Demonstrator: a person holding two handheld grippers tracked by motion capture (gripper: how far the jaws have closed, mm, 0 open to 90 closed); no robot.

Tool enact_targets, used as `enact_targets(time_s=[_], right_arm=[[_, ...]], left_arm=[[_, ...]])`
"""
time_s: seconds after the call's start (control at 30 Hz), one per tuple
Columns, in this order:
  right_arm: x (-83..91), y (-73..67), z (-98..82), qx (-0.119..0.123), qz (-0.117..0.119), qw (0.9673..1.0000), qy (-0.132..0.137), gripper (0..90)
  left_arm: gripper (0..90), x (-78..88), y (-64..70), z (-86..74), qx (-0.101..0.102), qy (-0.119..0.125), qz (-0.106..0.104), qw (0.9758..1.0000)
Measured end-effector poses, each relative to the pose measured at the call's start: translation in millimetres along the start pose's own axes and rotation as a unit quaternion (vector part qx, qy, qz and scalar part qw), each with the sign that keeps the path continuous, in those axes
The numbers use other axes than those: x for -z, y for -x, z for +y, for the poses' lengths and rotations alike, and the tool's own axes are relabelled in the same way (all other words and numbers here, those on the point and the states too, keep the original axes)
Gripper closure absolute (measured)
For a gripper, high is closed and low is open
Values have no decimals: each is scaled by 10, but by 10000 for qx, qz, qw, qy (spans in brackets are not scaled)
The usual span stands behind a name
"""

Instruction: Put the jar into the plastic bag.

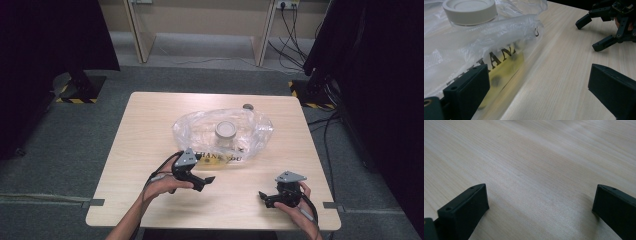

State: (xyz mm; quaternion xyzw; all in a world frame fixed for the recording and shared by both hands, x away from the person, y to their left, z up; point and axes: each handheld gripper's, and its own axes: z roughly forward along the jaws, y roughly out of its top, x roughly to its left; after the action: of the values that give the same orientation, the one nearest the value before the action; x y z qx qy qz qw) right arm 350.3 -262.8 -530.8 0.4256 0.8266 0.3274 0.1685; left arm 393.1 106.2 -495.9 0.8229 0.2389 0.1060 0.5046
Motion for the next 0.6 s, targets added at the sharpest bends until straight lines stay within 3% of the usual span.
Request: enact_targets(time_s=[0.6], right_arm=[[0,-1,0,-7,-3,10000,0,2]], left_arm=[[35,63,38,-233,49,-121,52,9999]])
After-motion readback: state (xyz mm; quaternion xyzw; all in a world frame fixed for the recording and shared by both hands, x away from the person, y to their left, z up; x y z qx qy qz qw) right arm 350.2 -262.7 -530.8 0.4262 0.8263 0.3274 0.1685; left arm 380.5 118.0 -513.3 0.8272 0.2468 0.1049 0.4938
